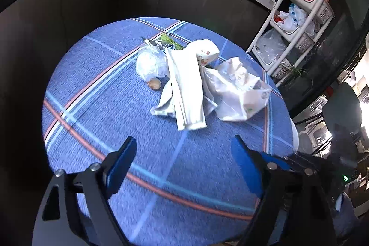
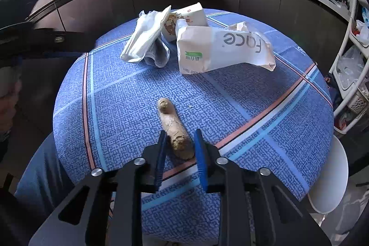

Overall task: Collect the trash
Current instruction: 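Grasp the white tissue strip with the left gripper while the right gripper holds the ginger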

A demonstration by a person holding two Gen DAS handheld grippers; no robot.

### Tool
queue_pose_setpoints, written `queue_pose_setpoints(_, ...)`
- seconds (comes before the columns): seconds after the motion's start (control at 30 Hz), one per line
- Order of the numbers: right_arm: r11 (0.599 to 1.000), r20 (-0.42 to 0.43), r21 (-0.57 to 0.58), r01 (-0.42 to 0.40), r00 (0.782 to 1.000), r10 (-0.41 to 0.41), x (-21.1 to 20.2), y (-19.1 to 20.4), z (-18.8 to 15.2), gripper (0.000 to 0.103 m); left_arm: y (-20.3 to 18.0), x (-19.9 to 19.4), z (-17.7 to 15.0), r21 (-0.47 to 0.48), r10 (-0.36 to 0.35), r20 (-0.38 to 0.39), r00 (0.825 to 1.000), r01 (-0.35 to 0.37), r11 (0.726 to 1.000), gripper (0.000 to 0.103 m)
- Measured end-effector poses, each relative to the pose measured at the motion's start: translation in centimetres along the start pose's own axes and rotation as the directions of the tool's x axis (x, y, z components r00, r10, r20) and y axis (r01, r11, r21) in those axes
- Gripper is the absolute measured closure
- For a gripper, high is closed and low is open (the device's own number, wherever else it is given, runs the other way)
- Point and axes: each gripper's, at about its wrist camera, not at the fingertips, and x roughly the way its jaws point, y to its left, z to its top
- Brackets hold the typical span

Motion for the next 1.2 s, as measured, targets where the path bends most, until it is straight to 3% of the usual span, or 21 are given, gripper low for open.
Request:
queue_pose_setpoints(0.23, 0.999, -0.008, 0.040, -0.001, 1.000, 0.001, -0.1, 0.2, 0.0, 0.083, -0.6, 3.7, 3.9, 0.006, 0.001, 0.001, 1.000, -0.001, 1.000, 0.039)
queue_pose_setpoints(0.47, 0.998, 0.001, 0.065, -0.014, 1.000, 0.014, 0.0, -0.1, 0.0, 0.083, -0.6, 6.6, 6.9, -0.022, 0.034, -0.015, 0.999, -0.035, 0.999, 0.040)
queue_pose_setpoints(0.53, 0.998, 0.003, 0.068, -0.015, 1.000, 0.015, 0.0, -0.1, 0.0, 0.083, -0.6, 7.2, 7.2, -0.024, 0.048, -0.029, 0.998, -0.048, 0.999, 0.048)
queue_pose_setpoints(0.6, 0.997, 0.002, 0.070, -0.015, 1.000, 0.015, 0.0, -0.1, 0.0, 0.083, -0.6, 7.8, 7.3, -0.030, 0.050, -0.052, 0.997, -0.052, 0.998, 0.066)
queue_pose_setpoints(0.67, 0.997, 0.000, 0.074, -0.016, 1.000, 0.016, 0.0, -0.1, 0.1, 0.083, -0.7, 8.1, 7.4, -0.023, 0.043, -0.061, 0.997, -0.045, 0.999, 0.076)
queue_pose_setpoints(0.8, 0.996, -0.005, 0.086, -0.018, 1.000, 0.018, 0.1, -0.3, 0.3, 0.084, -0.9, 7.0, 7.5, -0.016, 0.024, -0.051, 0.998, -0.025, 1.000, 0.091)
queue_pose_setpoints(1.2, 0.987, 0.094, 0.163, -0.006, 0.996, -0.009, -3.6, -1.4, 1.0, 0.084, -2.7, -0.6, 6.8, 0.043, -0.007, 0.055, 0.998, 0.005, 0.999, 0.095)
